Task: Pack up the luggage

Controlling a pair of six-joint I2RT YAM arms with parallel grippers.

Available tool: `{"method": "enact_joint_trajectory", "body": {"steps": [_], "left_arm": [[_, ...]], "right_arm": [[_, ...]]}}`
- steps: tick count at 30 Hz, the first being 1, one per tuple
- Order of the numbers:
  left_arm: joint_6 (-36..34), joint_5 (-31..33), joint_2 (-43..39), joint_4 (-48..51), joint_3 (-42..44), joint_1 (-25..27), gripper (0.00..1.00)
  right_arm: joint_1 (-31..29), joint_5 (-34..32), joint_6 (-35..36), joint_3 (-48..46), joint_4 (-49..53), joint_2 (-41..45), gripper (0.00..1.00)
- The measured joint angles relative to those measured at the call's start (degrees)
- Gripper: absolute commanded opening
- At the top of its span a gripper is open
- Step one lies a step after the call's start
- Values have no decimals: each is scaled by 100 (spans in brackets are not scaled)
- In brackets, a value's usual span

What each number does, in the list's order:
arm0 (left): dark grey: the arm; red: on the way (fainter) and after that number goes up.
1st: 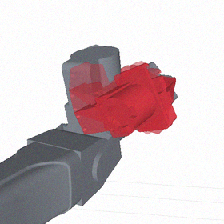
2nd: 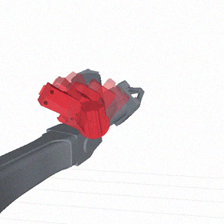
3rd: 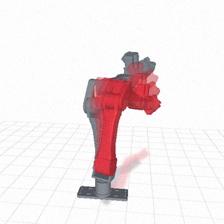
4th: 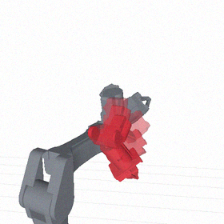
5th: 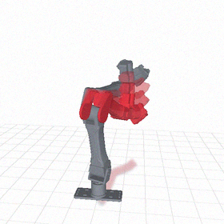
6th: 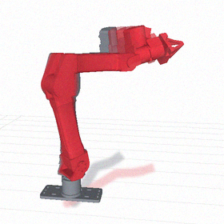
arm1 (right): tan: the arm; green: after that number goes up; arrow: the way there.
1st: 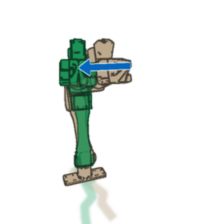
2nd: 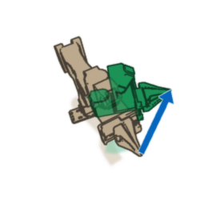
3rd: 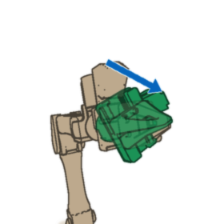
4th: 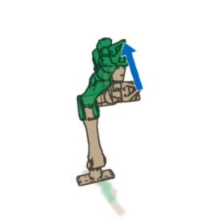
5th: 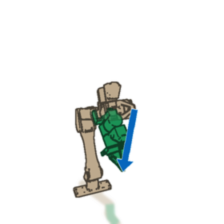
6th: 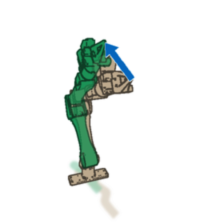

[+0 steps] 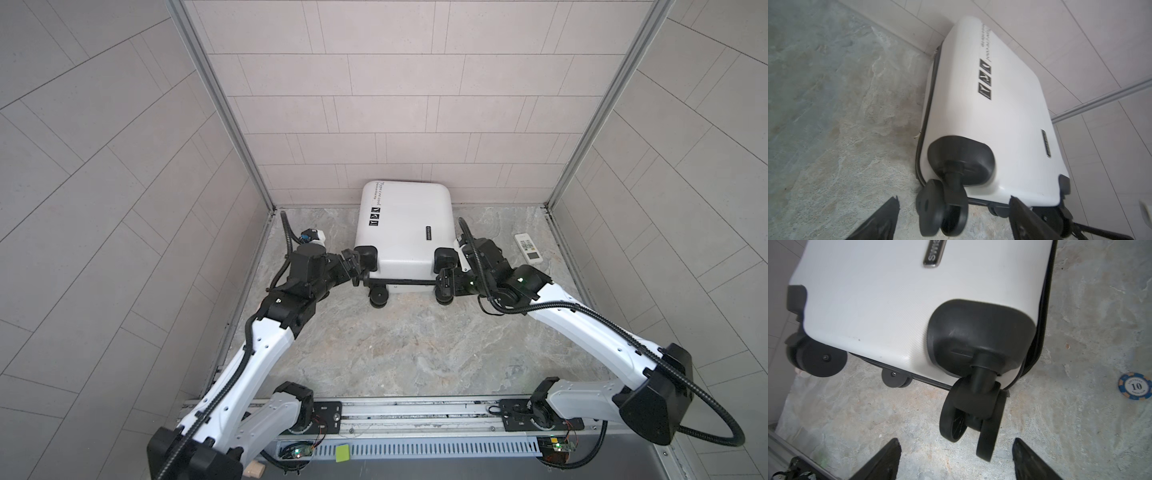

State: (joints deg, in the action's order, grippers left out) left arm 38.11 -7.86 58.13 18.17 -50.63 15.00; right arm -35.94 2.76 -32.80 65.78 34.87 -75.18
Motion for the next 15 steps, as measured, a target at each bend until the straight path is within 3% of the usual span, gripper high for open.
{"method": "enact_joint_trajectory", "body": {"steps": [3, 8, 15], "left_arm": [[57, -398, 352, -125, 0, -326, 88], [109, -970, 876, -540, -26, -389, 88], [240, -1646, 1563, -1320, -79, -389, 87]], "right_arm": [[-26, -149, 50, 92, 101, -330, 86], [-57, -295, 114, 238, 155, -719, 83], [-70, -476, 219, 518, 151, -1143, 63]]}}
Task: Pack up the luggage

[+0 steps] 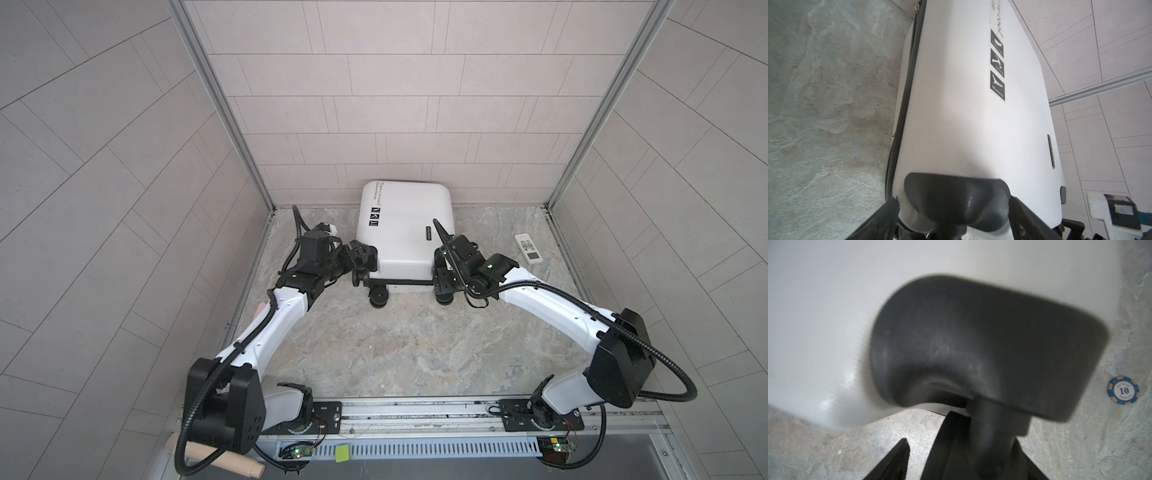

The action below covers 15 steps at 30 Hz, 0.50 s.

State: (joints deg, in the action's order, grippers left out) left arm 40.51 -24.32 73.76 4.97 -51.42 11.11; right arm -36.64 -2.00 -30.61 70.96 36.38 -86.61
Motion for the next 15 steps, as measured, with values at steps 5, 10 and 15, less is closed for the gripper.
{"method": "enact_joint_trajectory", "body": {"steps": [5, 10, 15], "left_arm": [[-4, -223, 254, -175, -20, 2, 87], [-20, -297, 271, -284, -42, 107, 86], [-63, -225, 345, -291, -83, 319, 84]], "right_arm": [[31, -238, 22, 114, 118, -81, 44], [254, -348, -131, 127, 90, -81, 35], [483, -267, -11, 72, 74, -17, 32]]}}
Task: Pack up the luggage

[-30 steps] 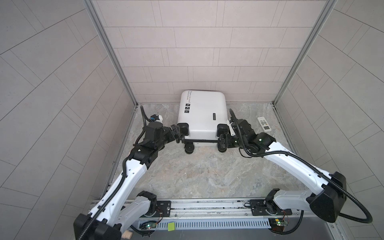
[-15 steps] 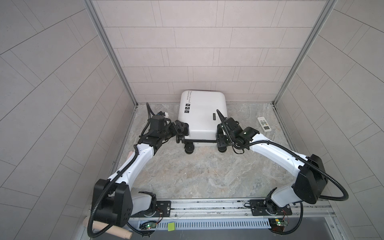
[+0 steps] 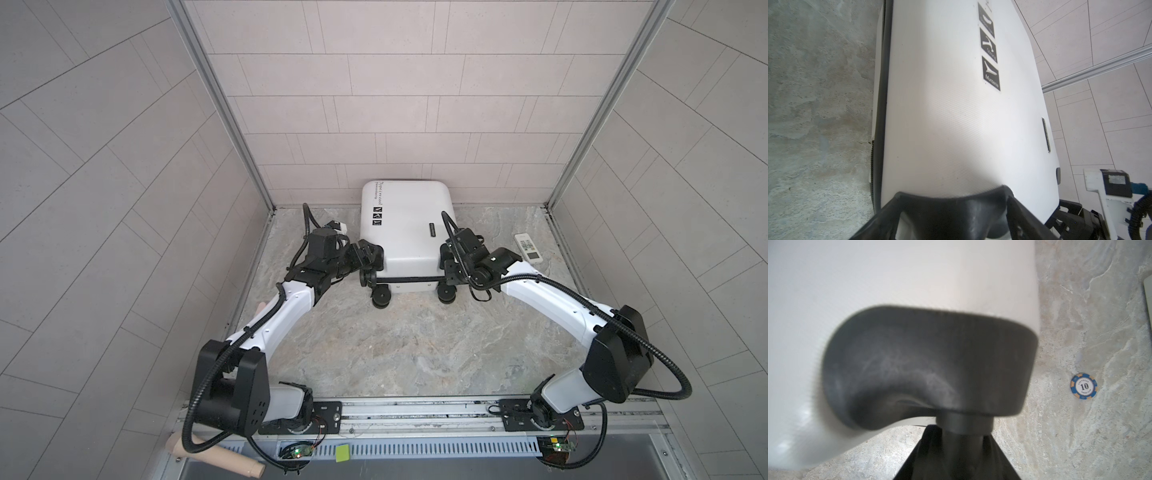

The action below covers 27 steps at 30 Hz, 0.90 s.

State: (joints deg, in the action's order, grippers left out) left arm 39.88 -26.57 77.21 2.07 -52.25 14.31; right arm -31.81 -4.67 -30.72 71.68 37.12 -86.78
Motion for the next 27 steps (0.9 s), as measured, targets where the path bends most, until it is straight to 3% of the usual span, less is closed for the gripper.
{"method": "enact_joint_trajectory", "body": {"steps": [12, 19, 24, 27], "left_arm": [[-37, 249, 365, -127, -275, 678, 82], [-118, 341, 437, -249, -345, 1043, 81], [-442, 354, 299, -144, -483, 1075, 81], [-660, 348, 57, -175, -566, 953, 81]], "right_arm": [[804, 411, 413, -282, -61, 315, 30], [1495, 992, 933, -282, 22, 332, 30], [1720, 1333, 1182, -219, 92, 319, 42], [1735, 1390, 1228, -140, 210, 306, 54]]}}
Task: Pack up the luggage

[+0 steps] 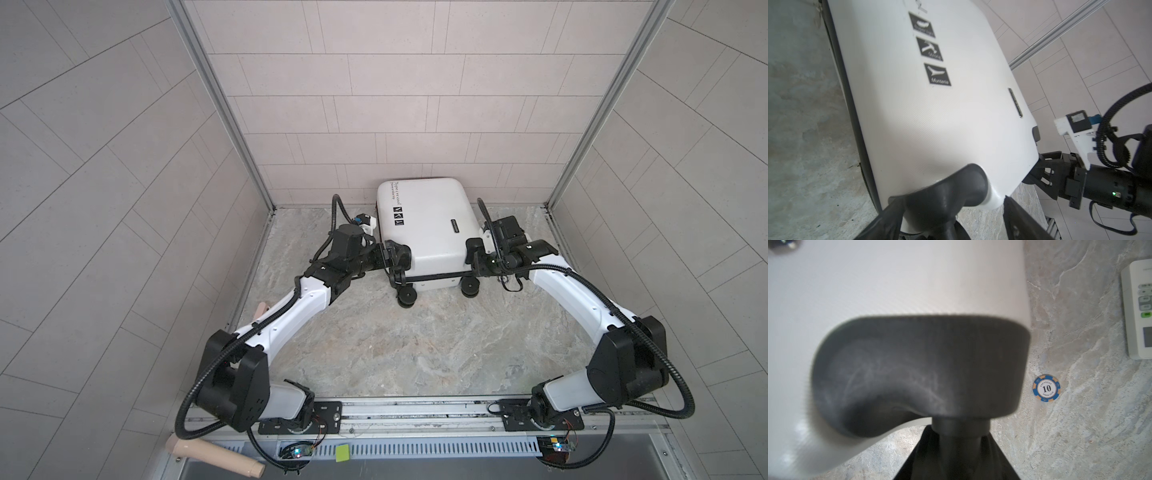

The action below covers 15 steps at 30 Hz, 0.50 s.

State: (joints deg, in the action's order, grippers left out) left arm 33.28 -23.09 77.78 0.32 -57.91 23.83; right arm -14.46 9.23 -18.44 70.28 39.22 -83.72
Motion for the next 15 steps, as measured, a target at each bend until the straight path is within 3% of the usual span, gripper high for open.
{"method": "enact_joint_trajectory", "body": {"steps": [3, 8, 10, 15], "left_arm": [[-188, 26, -343, -44, -4, -188, 84], [-459, 269, -791, 4, -15, -535, 99], [-573, 317, -844, 48, -15, -625, 100], [-472, 125, -625, 129, -2, -946, 80]], "right_arm": [[33, 0, -17, 138, 107, 4, 67], [9, 26, -131, 310, 166, 181, 71], [-66, 9, -173, 402, 238, 308, 72], [-527, -118, -339, 678, 354, 610, 76]]}}
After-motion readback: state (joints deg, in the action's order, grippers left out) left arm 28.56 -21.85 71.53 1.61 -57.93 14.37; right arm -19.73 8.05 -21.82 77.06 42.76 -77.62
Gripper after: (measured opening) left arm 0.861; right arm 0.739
